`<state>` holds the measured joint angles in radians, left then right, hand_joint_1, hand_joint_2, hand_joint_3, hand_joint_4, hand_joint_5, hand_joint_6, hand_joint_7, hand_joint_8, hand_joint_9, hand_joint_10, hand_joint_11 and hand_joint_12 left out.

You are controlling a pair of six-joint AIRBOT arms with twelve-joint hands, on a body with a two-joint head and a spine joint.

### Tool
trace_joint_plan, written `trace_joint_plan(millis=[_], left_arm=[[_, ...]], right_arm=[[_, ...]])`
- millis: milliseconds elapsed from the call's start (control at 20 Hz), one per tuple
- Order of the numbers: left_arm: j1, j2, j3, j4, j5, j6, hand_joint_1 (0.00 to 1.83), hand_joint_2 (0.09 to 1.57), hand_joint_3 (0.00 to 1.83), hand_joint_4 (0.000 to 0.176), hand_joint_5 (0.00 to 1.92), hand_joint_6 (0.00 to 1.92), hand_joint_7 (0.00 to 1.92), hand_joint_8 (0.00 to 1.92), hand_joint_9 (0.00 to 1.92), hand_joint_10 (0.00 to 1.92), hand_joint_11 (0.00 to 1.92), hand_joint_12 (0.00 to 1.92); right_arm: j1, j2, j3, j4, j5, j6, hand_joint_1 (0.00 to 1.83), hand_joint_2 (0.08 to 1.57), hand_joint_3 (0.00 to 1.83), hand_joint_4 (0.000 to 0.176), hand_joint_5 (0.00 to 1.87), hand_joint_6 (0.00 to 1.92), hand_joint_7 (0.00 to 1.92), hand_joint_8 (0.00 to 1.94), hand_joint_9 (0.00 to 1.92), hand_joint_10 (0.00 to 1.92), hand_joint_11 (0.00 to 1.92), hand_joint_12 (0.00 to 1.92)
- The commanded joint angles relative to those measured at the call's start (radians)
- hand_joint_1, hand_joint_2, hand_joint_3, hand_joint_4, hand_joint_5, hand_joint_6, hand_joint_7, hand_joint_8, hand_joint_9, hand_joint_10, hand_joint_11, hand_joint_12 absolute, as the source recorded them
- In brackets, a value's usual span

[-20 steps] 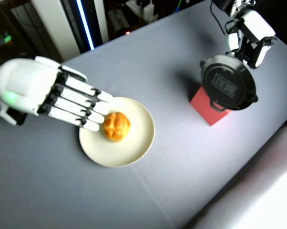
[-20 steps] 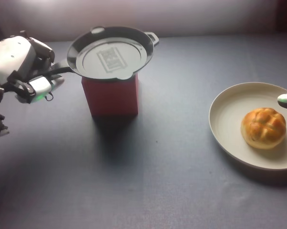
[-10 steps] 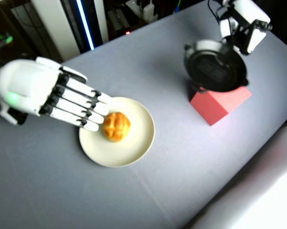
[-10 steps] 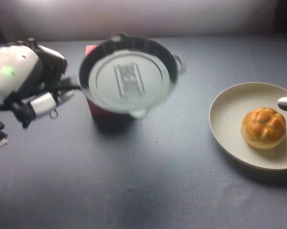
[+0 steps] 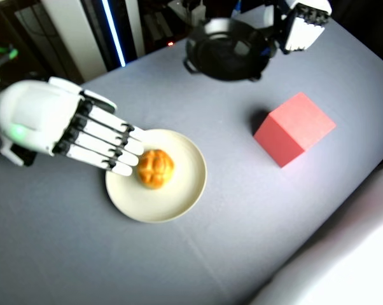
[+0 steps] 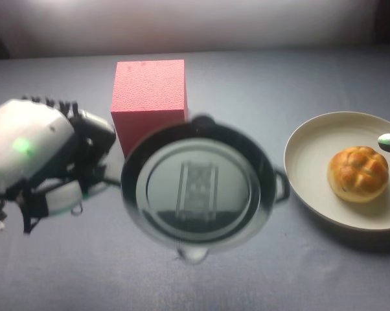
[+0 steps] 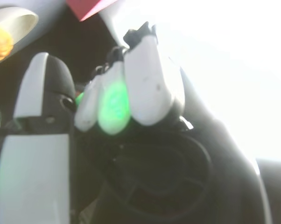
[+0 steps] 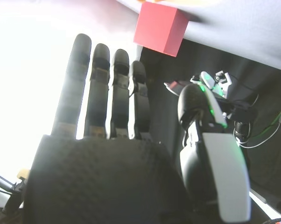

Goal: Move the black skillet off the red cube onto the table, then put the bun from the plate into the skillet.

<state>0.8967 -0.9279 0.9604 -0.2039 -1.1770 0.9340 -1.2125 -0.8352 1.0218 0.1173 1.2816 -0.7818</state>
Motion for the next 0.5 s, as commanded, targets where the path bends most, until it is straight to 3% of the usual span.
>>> trace_joint_plan(millis=[0,50,150,200,400,450], left_arm=[[0.001,0.008,-0.002,0.004,-0.088,-0.004,1.30,1.22,0.00,0.000,1.35,1.92,1.52,1.92,1.63,1.92,1.66,1.92],[0.010,0.005,-0.002,0.000,-0.064,-0.004,1.29,1.22,0.00,0.000,1.35,1.92,1.53,1.92,1.64,1.92,1.67,1.92],[0.025,0.001,0.000,-0.009,-0.034,-0.004,1.25,1.23,0.00,0.000,1.33,1.92,1.52,1.92,1.64,1.92,1.67,1.92],[0.028,-0.001,0.002,-0.012,-0.025,-0.004,1.23,1.23,0.00,0.000,1.29,1.92,1.54,1.92,1.68,1.92,1.70,1.92],[0.030,-0.018,0.014,-0.033,0.004,0.012,1.28,1.21,0.00,0.000,1.22,1.92,1.55,1.92,1.69,1.92,1.70,1.92],[0.030,-0.024,0.015,-0.042,0.010,0.026,1.21,1.21,0.00,0.000,1.17,1.92,1.47,1.92,1.63,1.92,1.65,1.92]], right_arm=[[0.006,0.003,0.004,0.017,0.122,0.007,0.36,1.34,0.00,0.012,0.43,0.00,0.49,0.00,0.46,0.00,0.45,0.09],[0.006,0.003,0.004,0.017,0.122,0.007,0.37,1.35,0.00,0.005,0.44,0.00,0.49,0.00,0.46,0.00,0.45,0.09],[0.005,0.003,0.004,0.017,0.122,0.007,0.37,1.34,0.00,0.009,0.44,0.00,0.49,0.00,0.47,0.00,0.47,0.09],[0.005,0.003,0.004,0.017,0.122,0.007,0.39,1.35,0.00,0.000,0.45,0.01,0.49,0.00,0.48,0.01,0.48,0.10],[0.005,0.003,0.005,0.017,0.121,0.007,0.42,1.35,0.00,0.000,0.45,0.00,0.50,0.00,0.48,0.00,0.47,0.10],[0.005,0.003,0.005,0.017,0.121,0.007,0.41,1.35,0.00,0.000,0.46,0.00,0.49,0.00,0.48,0.00,0.48,0.11]])
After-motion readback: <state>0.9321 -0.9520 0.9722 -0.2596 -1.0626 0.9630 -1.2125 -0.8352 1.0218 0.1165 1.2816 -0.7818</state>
